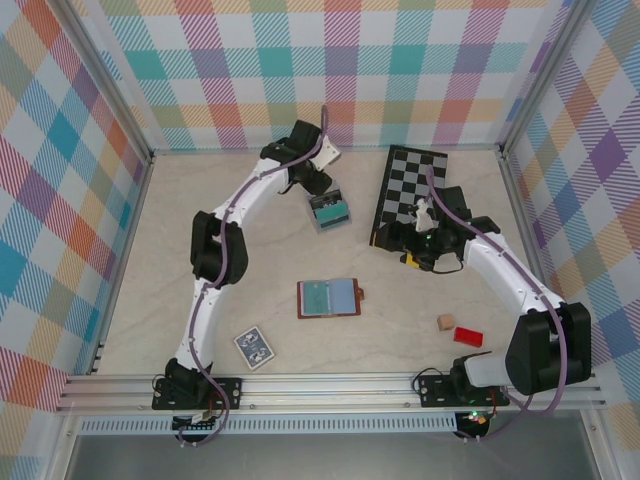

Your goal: Take the credit cards out of the card holder

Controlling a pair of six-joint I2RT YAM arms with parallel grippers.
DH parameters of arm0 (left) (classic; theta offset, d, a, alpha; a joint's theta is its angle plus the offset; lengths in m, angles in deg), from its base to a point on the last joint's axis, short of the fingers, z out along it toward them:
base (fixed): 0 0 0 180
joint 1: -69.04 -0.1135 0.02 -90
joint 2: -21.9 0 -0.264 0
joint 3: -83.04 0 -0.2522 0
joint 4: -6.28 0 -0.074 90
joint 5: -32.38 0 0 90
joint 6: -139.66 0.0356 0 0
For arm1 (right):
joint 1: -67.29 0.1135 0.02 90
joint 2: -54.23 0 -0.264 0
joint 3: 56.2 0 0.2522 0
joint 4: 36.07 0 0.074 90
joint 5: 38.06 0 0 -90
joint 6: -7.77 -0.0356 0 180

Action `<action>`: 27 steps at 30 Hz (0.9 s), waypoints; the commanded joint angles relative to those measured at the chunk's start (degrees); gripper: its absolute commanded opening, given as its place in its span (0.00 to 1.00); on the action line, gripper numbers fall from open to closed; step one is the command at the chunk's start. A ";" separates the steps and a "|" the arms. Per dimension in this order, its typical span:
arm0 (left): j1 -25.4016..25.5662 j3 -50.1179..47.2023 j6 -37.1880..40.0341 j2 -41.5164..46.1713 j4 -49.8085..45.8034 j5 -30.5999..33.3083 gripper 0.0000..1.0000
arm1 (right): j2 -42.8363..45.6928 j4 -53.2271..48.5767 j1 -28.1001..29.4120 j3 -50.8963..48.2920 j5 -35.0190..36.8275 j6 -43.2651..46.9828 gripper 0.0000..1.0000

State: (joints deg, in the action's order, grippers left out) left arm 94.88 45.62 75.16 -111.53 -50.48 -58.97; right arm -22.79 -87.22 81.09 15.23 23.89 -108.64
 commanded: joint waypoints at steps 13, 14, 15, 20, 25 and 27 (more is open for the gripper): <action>-0.01 -52.47 -47.45 39.07 21.26 -0.88 0.64 | -5.75 0.86 20.25 4.54 12.43 0.83 0.93; -0.01 -55.05 -49.81 40.52 21.51 -1.10 0.64 | -6.77 1.41 21.06 4.77 12.17 0.60 0.92; -0.01 -57.68 -52.30 42.01 21.96 -1.30 0.64 | -7.77 1.86 22.00 5.06 12.21 0.34 0.92; -0.01 -69.60 -59.75 47.79 23.84 -2.70 0.64 | -13.73 -1.04 28.59 8.90 23.14 0.44 0.90; -0.03 -77.27 -63.77 53.62 21.09 1.03 0.67 | -21.06 -4.83 34.10 13.56 30.58 1.51 0.89; -0.02 -79.72 -65.12 55.98 18.75 3.55 0.77 | -24.14 -6.02 36.07 15.50 32.11 2.08 0.89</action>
State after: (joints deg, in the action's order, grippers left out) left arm 94.88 -32.10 15.05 -59.22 -29.93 -59.17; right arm -43.94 -89.38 115.21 28.08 50.43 -108.12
